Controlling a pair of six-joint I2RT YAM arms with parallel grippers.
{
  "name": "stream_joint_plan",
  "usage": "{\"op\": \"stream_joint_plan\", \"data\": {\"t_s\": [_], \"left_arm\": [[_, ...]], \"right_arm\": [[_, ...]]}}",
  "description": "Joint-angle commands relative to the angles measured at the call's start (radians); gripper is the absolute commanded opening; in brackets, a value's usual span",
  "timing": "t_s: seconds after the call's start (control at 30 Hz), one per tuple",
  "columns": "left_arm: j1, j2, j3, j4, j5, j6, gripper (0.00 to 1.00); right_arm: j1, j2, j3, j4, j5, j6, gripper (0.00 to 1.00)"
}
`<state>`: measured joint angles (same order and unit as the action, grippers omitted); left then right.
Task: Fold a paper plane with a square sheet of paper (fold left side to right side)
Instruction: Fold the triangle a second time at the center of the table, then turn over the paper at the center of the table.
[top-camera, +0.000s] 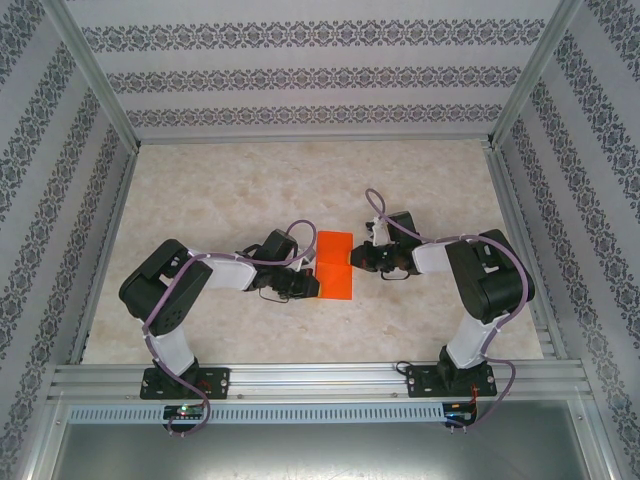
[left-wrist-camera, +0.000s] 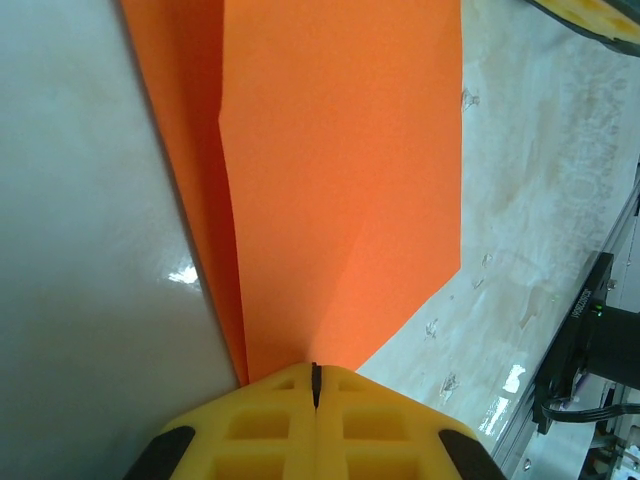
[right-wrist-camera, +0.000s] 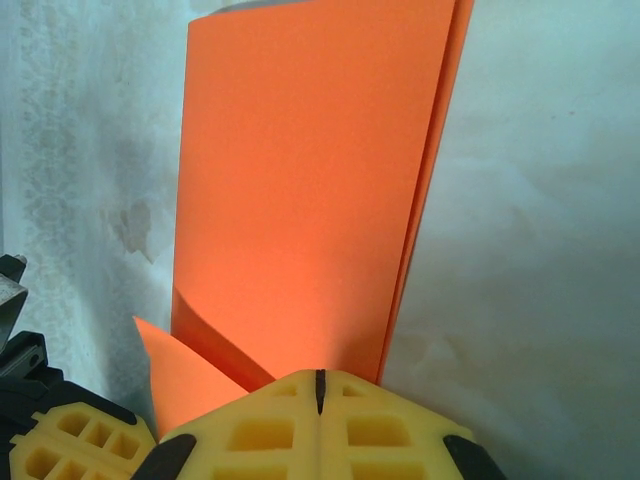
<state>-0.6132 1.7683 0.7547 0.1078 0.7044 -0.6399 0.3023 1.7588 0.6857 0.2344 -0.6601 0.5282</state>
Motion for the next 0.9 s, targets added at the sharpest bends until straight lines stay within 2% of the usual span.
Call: {"op": "stream_joint_plan", "data": {"t_s": [0.0,0.2,0.33,0.47,0.63,0.87], "left_arm": [[0.001,-0.017,-0.02,-0.109,-0.047,0.022,0.06],[0.007,-0.136,0.043,-0.152,-0.028,0.057,0.28],[0.05,-0.201,0.068,-0.23,-0.073,0.097,0.44],[0.103,-0.189,0.077,-0.197,-0.025,0.135,0.49],[0.105,-0.107,0.114,-0.1,0.062,0.139,0.52],[0.099,-0.005,0.16,-0.025,0.128,0.13,0.49]], "right_arm": [[-0.047,-0.061,-0.019,-0.019,0.083,-0.008,0.11],[-0.098,-0.248,-0.056,-0.095,0.114,-0.013,0.37],[-0.125,-0.356,-0.127,-0.075,0.113,0.033,0.55],[-0.14,-0.452,-0.221,0.012,0.085,0.13,0.73],[-0.141,-0.537,-0.279,0.055,0.035,0.195,0.96],[-0.141,-0.63,-0.296,-0.027,0.03,0.177,0.98]]}}
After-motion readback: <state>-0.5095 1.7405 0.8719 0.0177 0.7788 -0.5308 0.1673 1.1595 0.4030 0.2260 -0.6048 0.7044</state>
